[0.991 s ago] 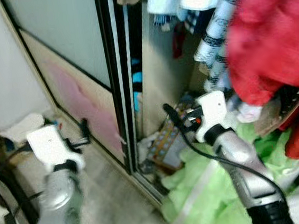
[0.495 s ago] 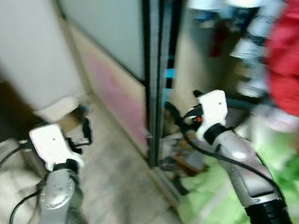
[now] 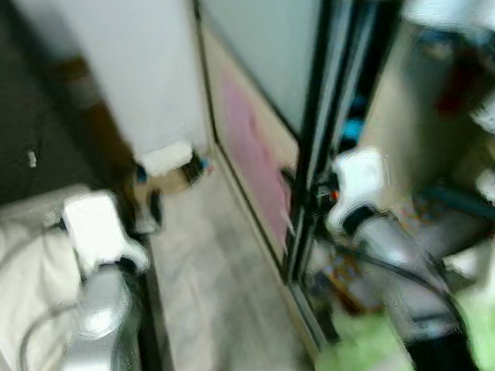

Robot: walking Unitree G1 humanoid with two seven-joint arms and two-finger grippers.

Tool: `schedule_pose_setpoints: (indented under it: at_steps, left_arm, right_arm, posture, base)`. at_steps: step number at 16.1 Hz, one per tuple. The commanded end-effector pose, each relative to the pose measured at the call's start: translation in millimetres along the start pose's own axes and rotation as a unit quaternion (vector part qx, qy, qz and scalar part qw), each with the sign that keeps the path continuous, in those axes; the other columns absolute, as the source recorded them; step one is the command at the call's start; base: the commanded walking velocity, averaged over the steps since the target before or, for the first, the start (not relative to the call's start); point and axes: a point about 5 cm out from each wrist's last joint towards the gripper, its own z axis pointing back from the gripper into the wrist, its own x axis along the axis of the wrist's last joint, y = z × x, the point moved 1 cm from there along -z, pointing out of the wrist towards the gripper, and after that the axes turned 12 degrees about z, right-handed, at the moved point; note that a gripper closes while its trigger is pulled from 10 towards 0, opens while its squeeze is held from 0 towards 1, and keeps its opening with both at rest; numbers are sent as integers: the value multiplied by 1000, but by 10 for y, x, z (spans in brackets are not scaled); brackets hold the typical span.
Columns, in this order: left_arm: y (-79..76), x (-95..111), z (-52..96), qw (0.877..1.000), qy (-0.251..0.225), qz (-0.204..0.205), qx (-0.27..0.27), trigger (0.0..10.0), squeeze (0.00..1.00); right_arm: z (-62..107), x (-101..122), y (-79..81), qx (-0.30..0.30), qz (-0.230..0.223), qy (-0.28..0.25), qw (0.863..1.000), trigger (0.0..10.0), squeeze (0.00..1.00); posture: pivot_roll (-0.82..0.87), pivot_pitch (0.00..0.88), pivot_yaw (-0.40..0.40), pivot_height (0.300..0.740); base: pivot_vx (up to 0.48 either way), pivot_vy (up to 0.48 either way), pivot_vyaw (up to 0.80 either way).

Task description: Clean up the room

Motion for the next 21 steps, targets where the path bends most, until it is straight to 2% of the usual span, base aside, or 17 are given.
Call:
schedule_pose_setpoints:
  at_steps: [1, 10, 14, 16, 21]
  left_arm:
    - [-38, 40, 5, 1000, -10, -6, -2, 10000, 0]
    - [96, 99, 34, 999, -39, -2, 30, 10000, 0]
    - [79, 126, -1, 997, -55, -27, 37, 10000, 0]
    - [86, 121, -14, 998, -52, -5, 39, 10000, 0]
    - [94, 137, -42, 997, -57, -8, 42, 10000, 0]
  right_arm:
    - [20, -8, -66, -6, 10, 1, 1000, 10000, 0]
    - [-66, 31, -76, 0, 15, -12, 1000, 10000, 0]
    - [-100, 37, -78, 1, 18, -16, 1000, 10000, 0]
    - [-106, 38, -86, 1, 19, -17, 1000, 10000, 0]
    - [-143, 47, -91, 2, 24, -21, 999, 10000, 0]
  posture:
    - [105, 0, -26, 740]
    - [112, 22, -36, 740]
    - [108, 23, -35, 740]
    - [106, 20, -35, 740]
    - [107, 29, -39, 740]
  base:
    - [0, 0, 800]
    - [0, 0, 800]
    - [0, 0, 800]
    - [0, 0, 800]
    - [0, 0, 800]
